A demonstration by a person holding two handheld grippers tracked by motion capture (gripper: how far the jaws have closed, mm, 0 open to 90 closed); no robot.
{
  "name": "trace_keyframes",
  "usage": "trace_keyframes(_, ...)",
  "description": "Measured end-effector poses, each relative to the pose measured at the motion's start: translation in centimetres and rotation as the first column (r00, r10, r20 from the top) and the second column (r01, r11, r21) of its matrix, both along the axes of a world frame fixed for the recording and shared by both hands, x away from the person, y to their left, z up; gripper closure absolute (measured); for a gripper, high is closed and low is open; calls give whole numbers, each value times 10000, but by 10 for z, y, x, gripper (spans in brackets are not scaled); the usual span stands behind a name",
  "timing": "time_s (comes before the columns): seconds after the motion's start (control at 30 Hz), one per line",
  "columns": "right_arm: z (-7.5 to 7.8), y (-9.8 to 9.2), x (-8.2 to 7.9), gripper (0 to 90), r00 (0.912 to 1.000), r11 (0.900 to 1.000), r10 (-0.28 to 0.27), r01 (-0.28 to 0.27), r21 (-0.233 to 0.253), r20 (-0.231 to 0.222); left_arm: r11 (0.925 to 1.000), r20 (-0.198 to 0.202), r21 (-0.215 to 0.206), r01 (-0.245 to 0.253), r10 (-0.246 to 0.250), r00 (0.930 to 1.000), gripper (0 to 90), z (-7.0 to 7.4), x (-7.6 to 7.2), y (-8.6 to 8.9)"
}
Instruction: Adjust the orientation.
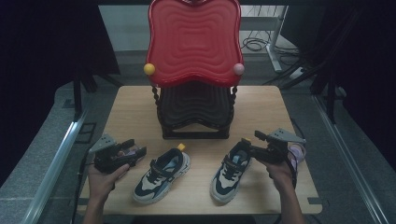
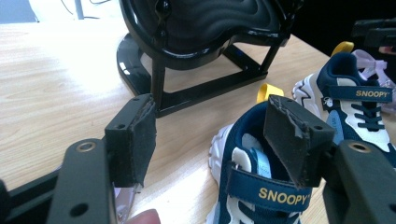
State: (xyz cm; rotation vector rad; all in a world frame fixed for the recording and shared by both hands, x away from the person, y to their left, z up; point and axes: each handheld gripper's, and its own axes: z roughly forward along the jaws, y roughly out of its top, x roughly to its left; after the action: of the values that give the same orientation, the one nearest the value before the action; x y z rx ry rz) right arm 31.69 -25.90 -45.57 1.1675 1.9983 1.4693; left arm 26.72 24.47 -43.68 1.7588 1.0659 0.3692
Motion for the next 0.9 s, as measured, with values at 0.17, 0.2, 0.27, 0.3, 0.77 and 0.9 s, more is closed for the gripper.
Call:
trace_keyframes(0.17,-7,-4,-1,346,9988,9982,425,-414,440,-237,9994,-31,300,-150,151,9999,392,-2,0,-3)
trace_keyframes(0.2,-10,-5,-2,353,9983,9968,531,-515,617,-253,9996,-57,251,-139,140,9999,437,-2,-1,-4)
trace_keyframes(0.27,-10,-5,-2,355,9979,9960,590,-571,691,-261,10000,-77,27,-18,18,10000,458,-2,-1,-6)
trace_keyframes(0.3,-10,-5,-2,361,9978,9950,631,-612,791,-216,10000,-76,-41,23,-23,10000,497,-2,-1,-6)
trace_keyframes(0.77,-8,-19,-5,371,9991,9933,327,-295,1114,-272,9931,-605,828,825,-776,9951,875,-9,4,-37)
trace_keyframes(0.9,-5,-10,-11,363,9989,9946,382,-355,979,-261,9887,-673,1086,1036,-967,9930,900,-9,-4,-40)
